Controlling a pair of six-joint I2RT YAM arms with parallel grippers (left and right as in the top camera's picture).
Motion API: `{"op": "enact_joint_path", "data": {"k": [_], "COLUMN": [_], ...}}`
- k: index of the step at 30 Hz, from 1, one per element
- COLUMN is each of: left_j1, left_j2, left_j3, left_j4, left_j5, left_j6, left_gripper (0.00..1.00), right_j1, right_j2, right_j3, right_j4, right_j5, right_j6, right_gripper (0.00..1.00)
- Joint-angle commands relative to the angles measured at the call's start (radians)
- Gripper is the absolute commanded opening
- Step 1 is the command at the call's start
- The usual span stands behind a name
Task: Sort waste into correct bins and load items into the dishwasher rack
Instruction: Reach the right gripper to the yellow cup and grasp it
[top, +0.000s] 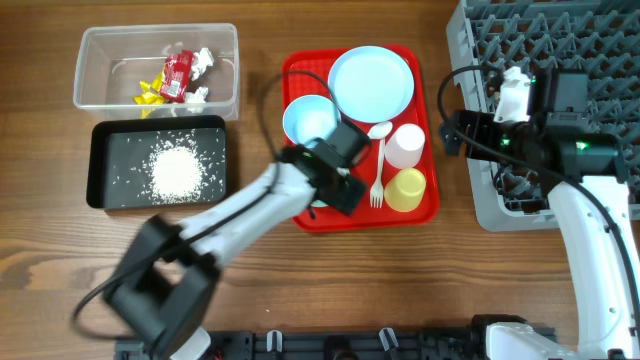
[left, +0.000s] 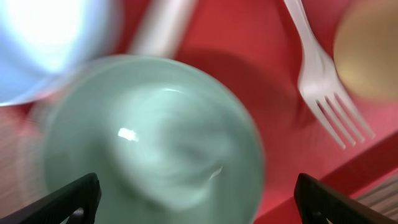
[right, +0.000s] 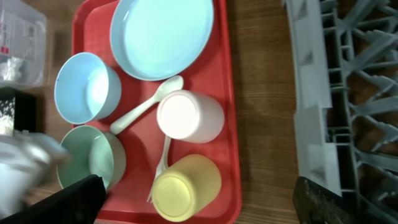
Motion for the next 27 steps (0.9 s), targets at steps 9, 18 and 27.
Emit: {"op": "enact_joint_path", "data": {"k": [9, 18, 27], "left_j1": [0.514, 0.570, 0.556], "left_j2": [-0.399, -0.187, -0.116], "left_j3": [0.002, -0.010, -0.011], "left_j4": [-0.123, -0.221, -0.195], "left_j5": [0.105, 0.175, 0.176], "left_j6": [-0.286, -0.286, -0.286], "left_gripper": [1.00, 1.00, 1.00], "right_j1": [0.252, 0.358, 0.358], "right_j2": [0.058, 0.288, 0.396], "right_j3": [0.034, 0.034, 0.033], "right_j4": [0.057, -0.087, -0.132], "right_j5": [0.072, 0.259, 0.295], "right_j6": [0.068, 0.170, 0.199], "right_gripper": [0.99, 0.93, 0.91]}}
